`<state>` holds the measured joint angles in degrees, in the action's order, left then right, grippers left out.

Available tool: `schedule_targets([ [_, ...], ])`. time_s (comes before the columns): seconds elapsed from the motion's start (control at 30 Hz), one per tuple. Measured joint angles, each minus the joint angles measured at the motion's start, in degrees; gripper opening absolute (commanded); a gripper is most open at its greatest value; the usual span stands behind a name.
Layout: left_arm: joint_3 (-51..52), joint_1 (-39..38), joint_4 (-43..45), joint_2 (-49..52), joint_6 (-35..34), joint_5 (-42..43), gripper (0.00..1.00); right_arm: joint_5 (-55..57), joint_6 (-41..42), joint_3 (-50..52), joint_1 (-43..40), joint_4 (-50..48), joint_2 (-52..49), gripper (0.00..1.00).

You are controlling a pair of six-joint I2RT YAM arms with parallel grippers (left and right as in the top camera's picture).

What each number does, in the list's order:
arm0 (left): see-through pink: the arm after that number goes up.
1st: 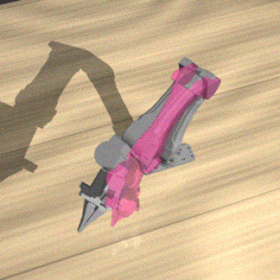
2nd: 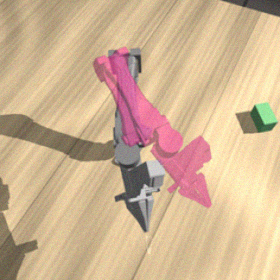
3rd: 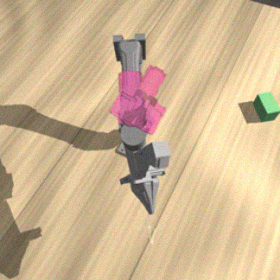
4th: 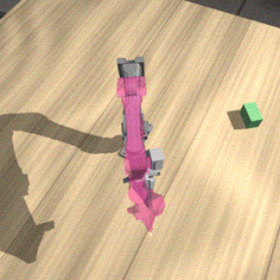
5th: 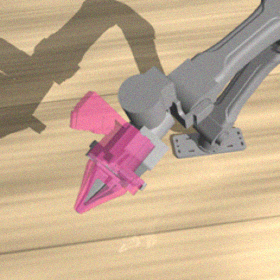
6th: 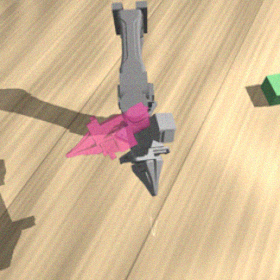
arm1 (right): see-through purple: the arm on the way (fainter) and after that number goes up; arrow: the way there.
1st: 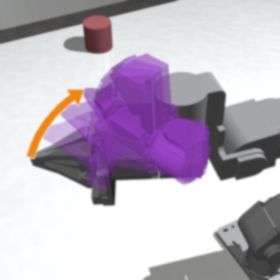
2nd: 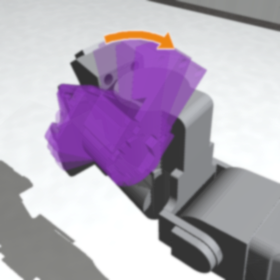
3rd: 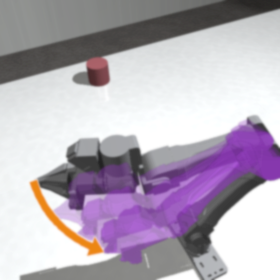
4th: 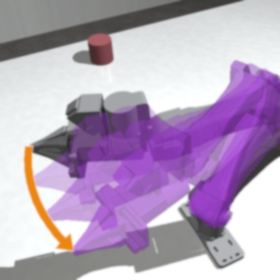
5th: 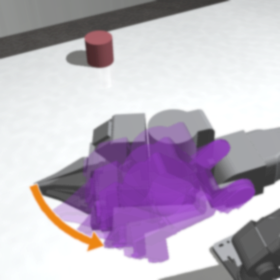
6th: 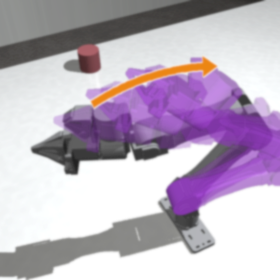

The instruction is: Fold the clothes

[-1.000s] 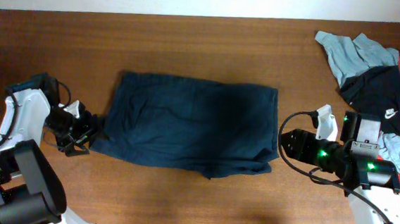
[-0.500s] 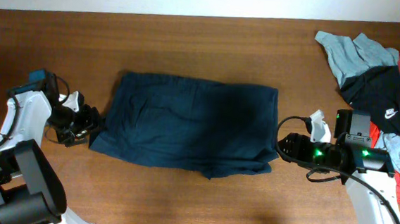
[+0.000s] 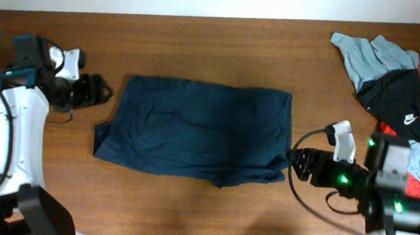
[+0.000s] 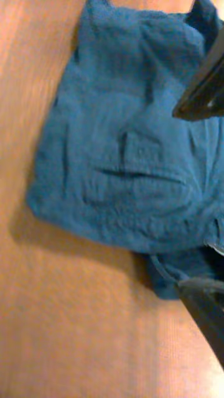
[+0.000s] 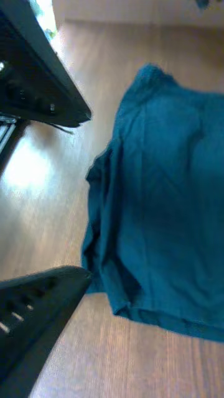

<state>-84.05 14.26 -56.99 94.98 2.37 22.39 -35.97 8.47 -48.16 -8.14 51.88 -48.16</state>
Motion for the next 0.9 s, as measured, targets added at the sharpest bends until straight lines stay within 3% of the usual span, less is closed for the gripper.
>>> schedule_targets([
  [0.17, -0.09, -3.37, 2.97, -1.25, 2.21, 3.21, 0.97, -0.68, -0.11, 0.00, 0.00, 0.00, 6.54, 0.99],
  [0.23, -0.09, -4.20, 1.27, -1.25, 2.82, 3.63, 0.97, -1.99, -0.20, 0.00, 0.00, -0.13, 6.71, 0.87],
  [0.27, -0.09, -4.46, 0.66, -1.25, 2.67, 3.39, 0.98, -2.16, -0.66, 0.00, 0.00, -0.13, 6.71, 0.86],
  [0.37, -0.09, -5.42, -4.42, -1.25, -0.98, -0.81, 0.98, -2.43, -1.14, 0.00, 0.00, 1.44, 5.64, 1.00],
  [0.63, 2.10, 6.12, -16.26, -1.25, -8.09, -4.74, 0.99, 0.98, -1.44, 0.00, 0.00, 3.67, -4.68, 0.99],
  [0.73, 9.75, 10.10, -13.33, -1.46, -8.90, -3.28, 0.99, 1.22, -1.49, 0.00, 0.00, 3.26, -8.70, 0.99],
  [0.9, 23.23, 10.25, -5.33, -1.44, -9.81, -1.99, 0.99, 1.44, -1.88, 0.00, 0.00, 2.54, -11.78, 0.99],
])
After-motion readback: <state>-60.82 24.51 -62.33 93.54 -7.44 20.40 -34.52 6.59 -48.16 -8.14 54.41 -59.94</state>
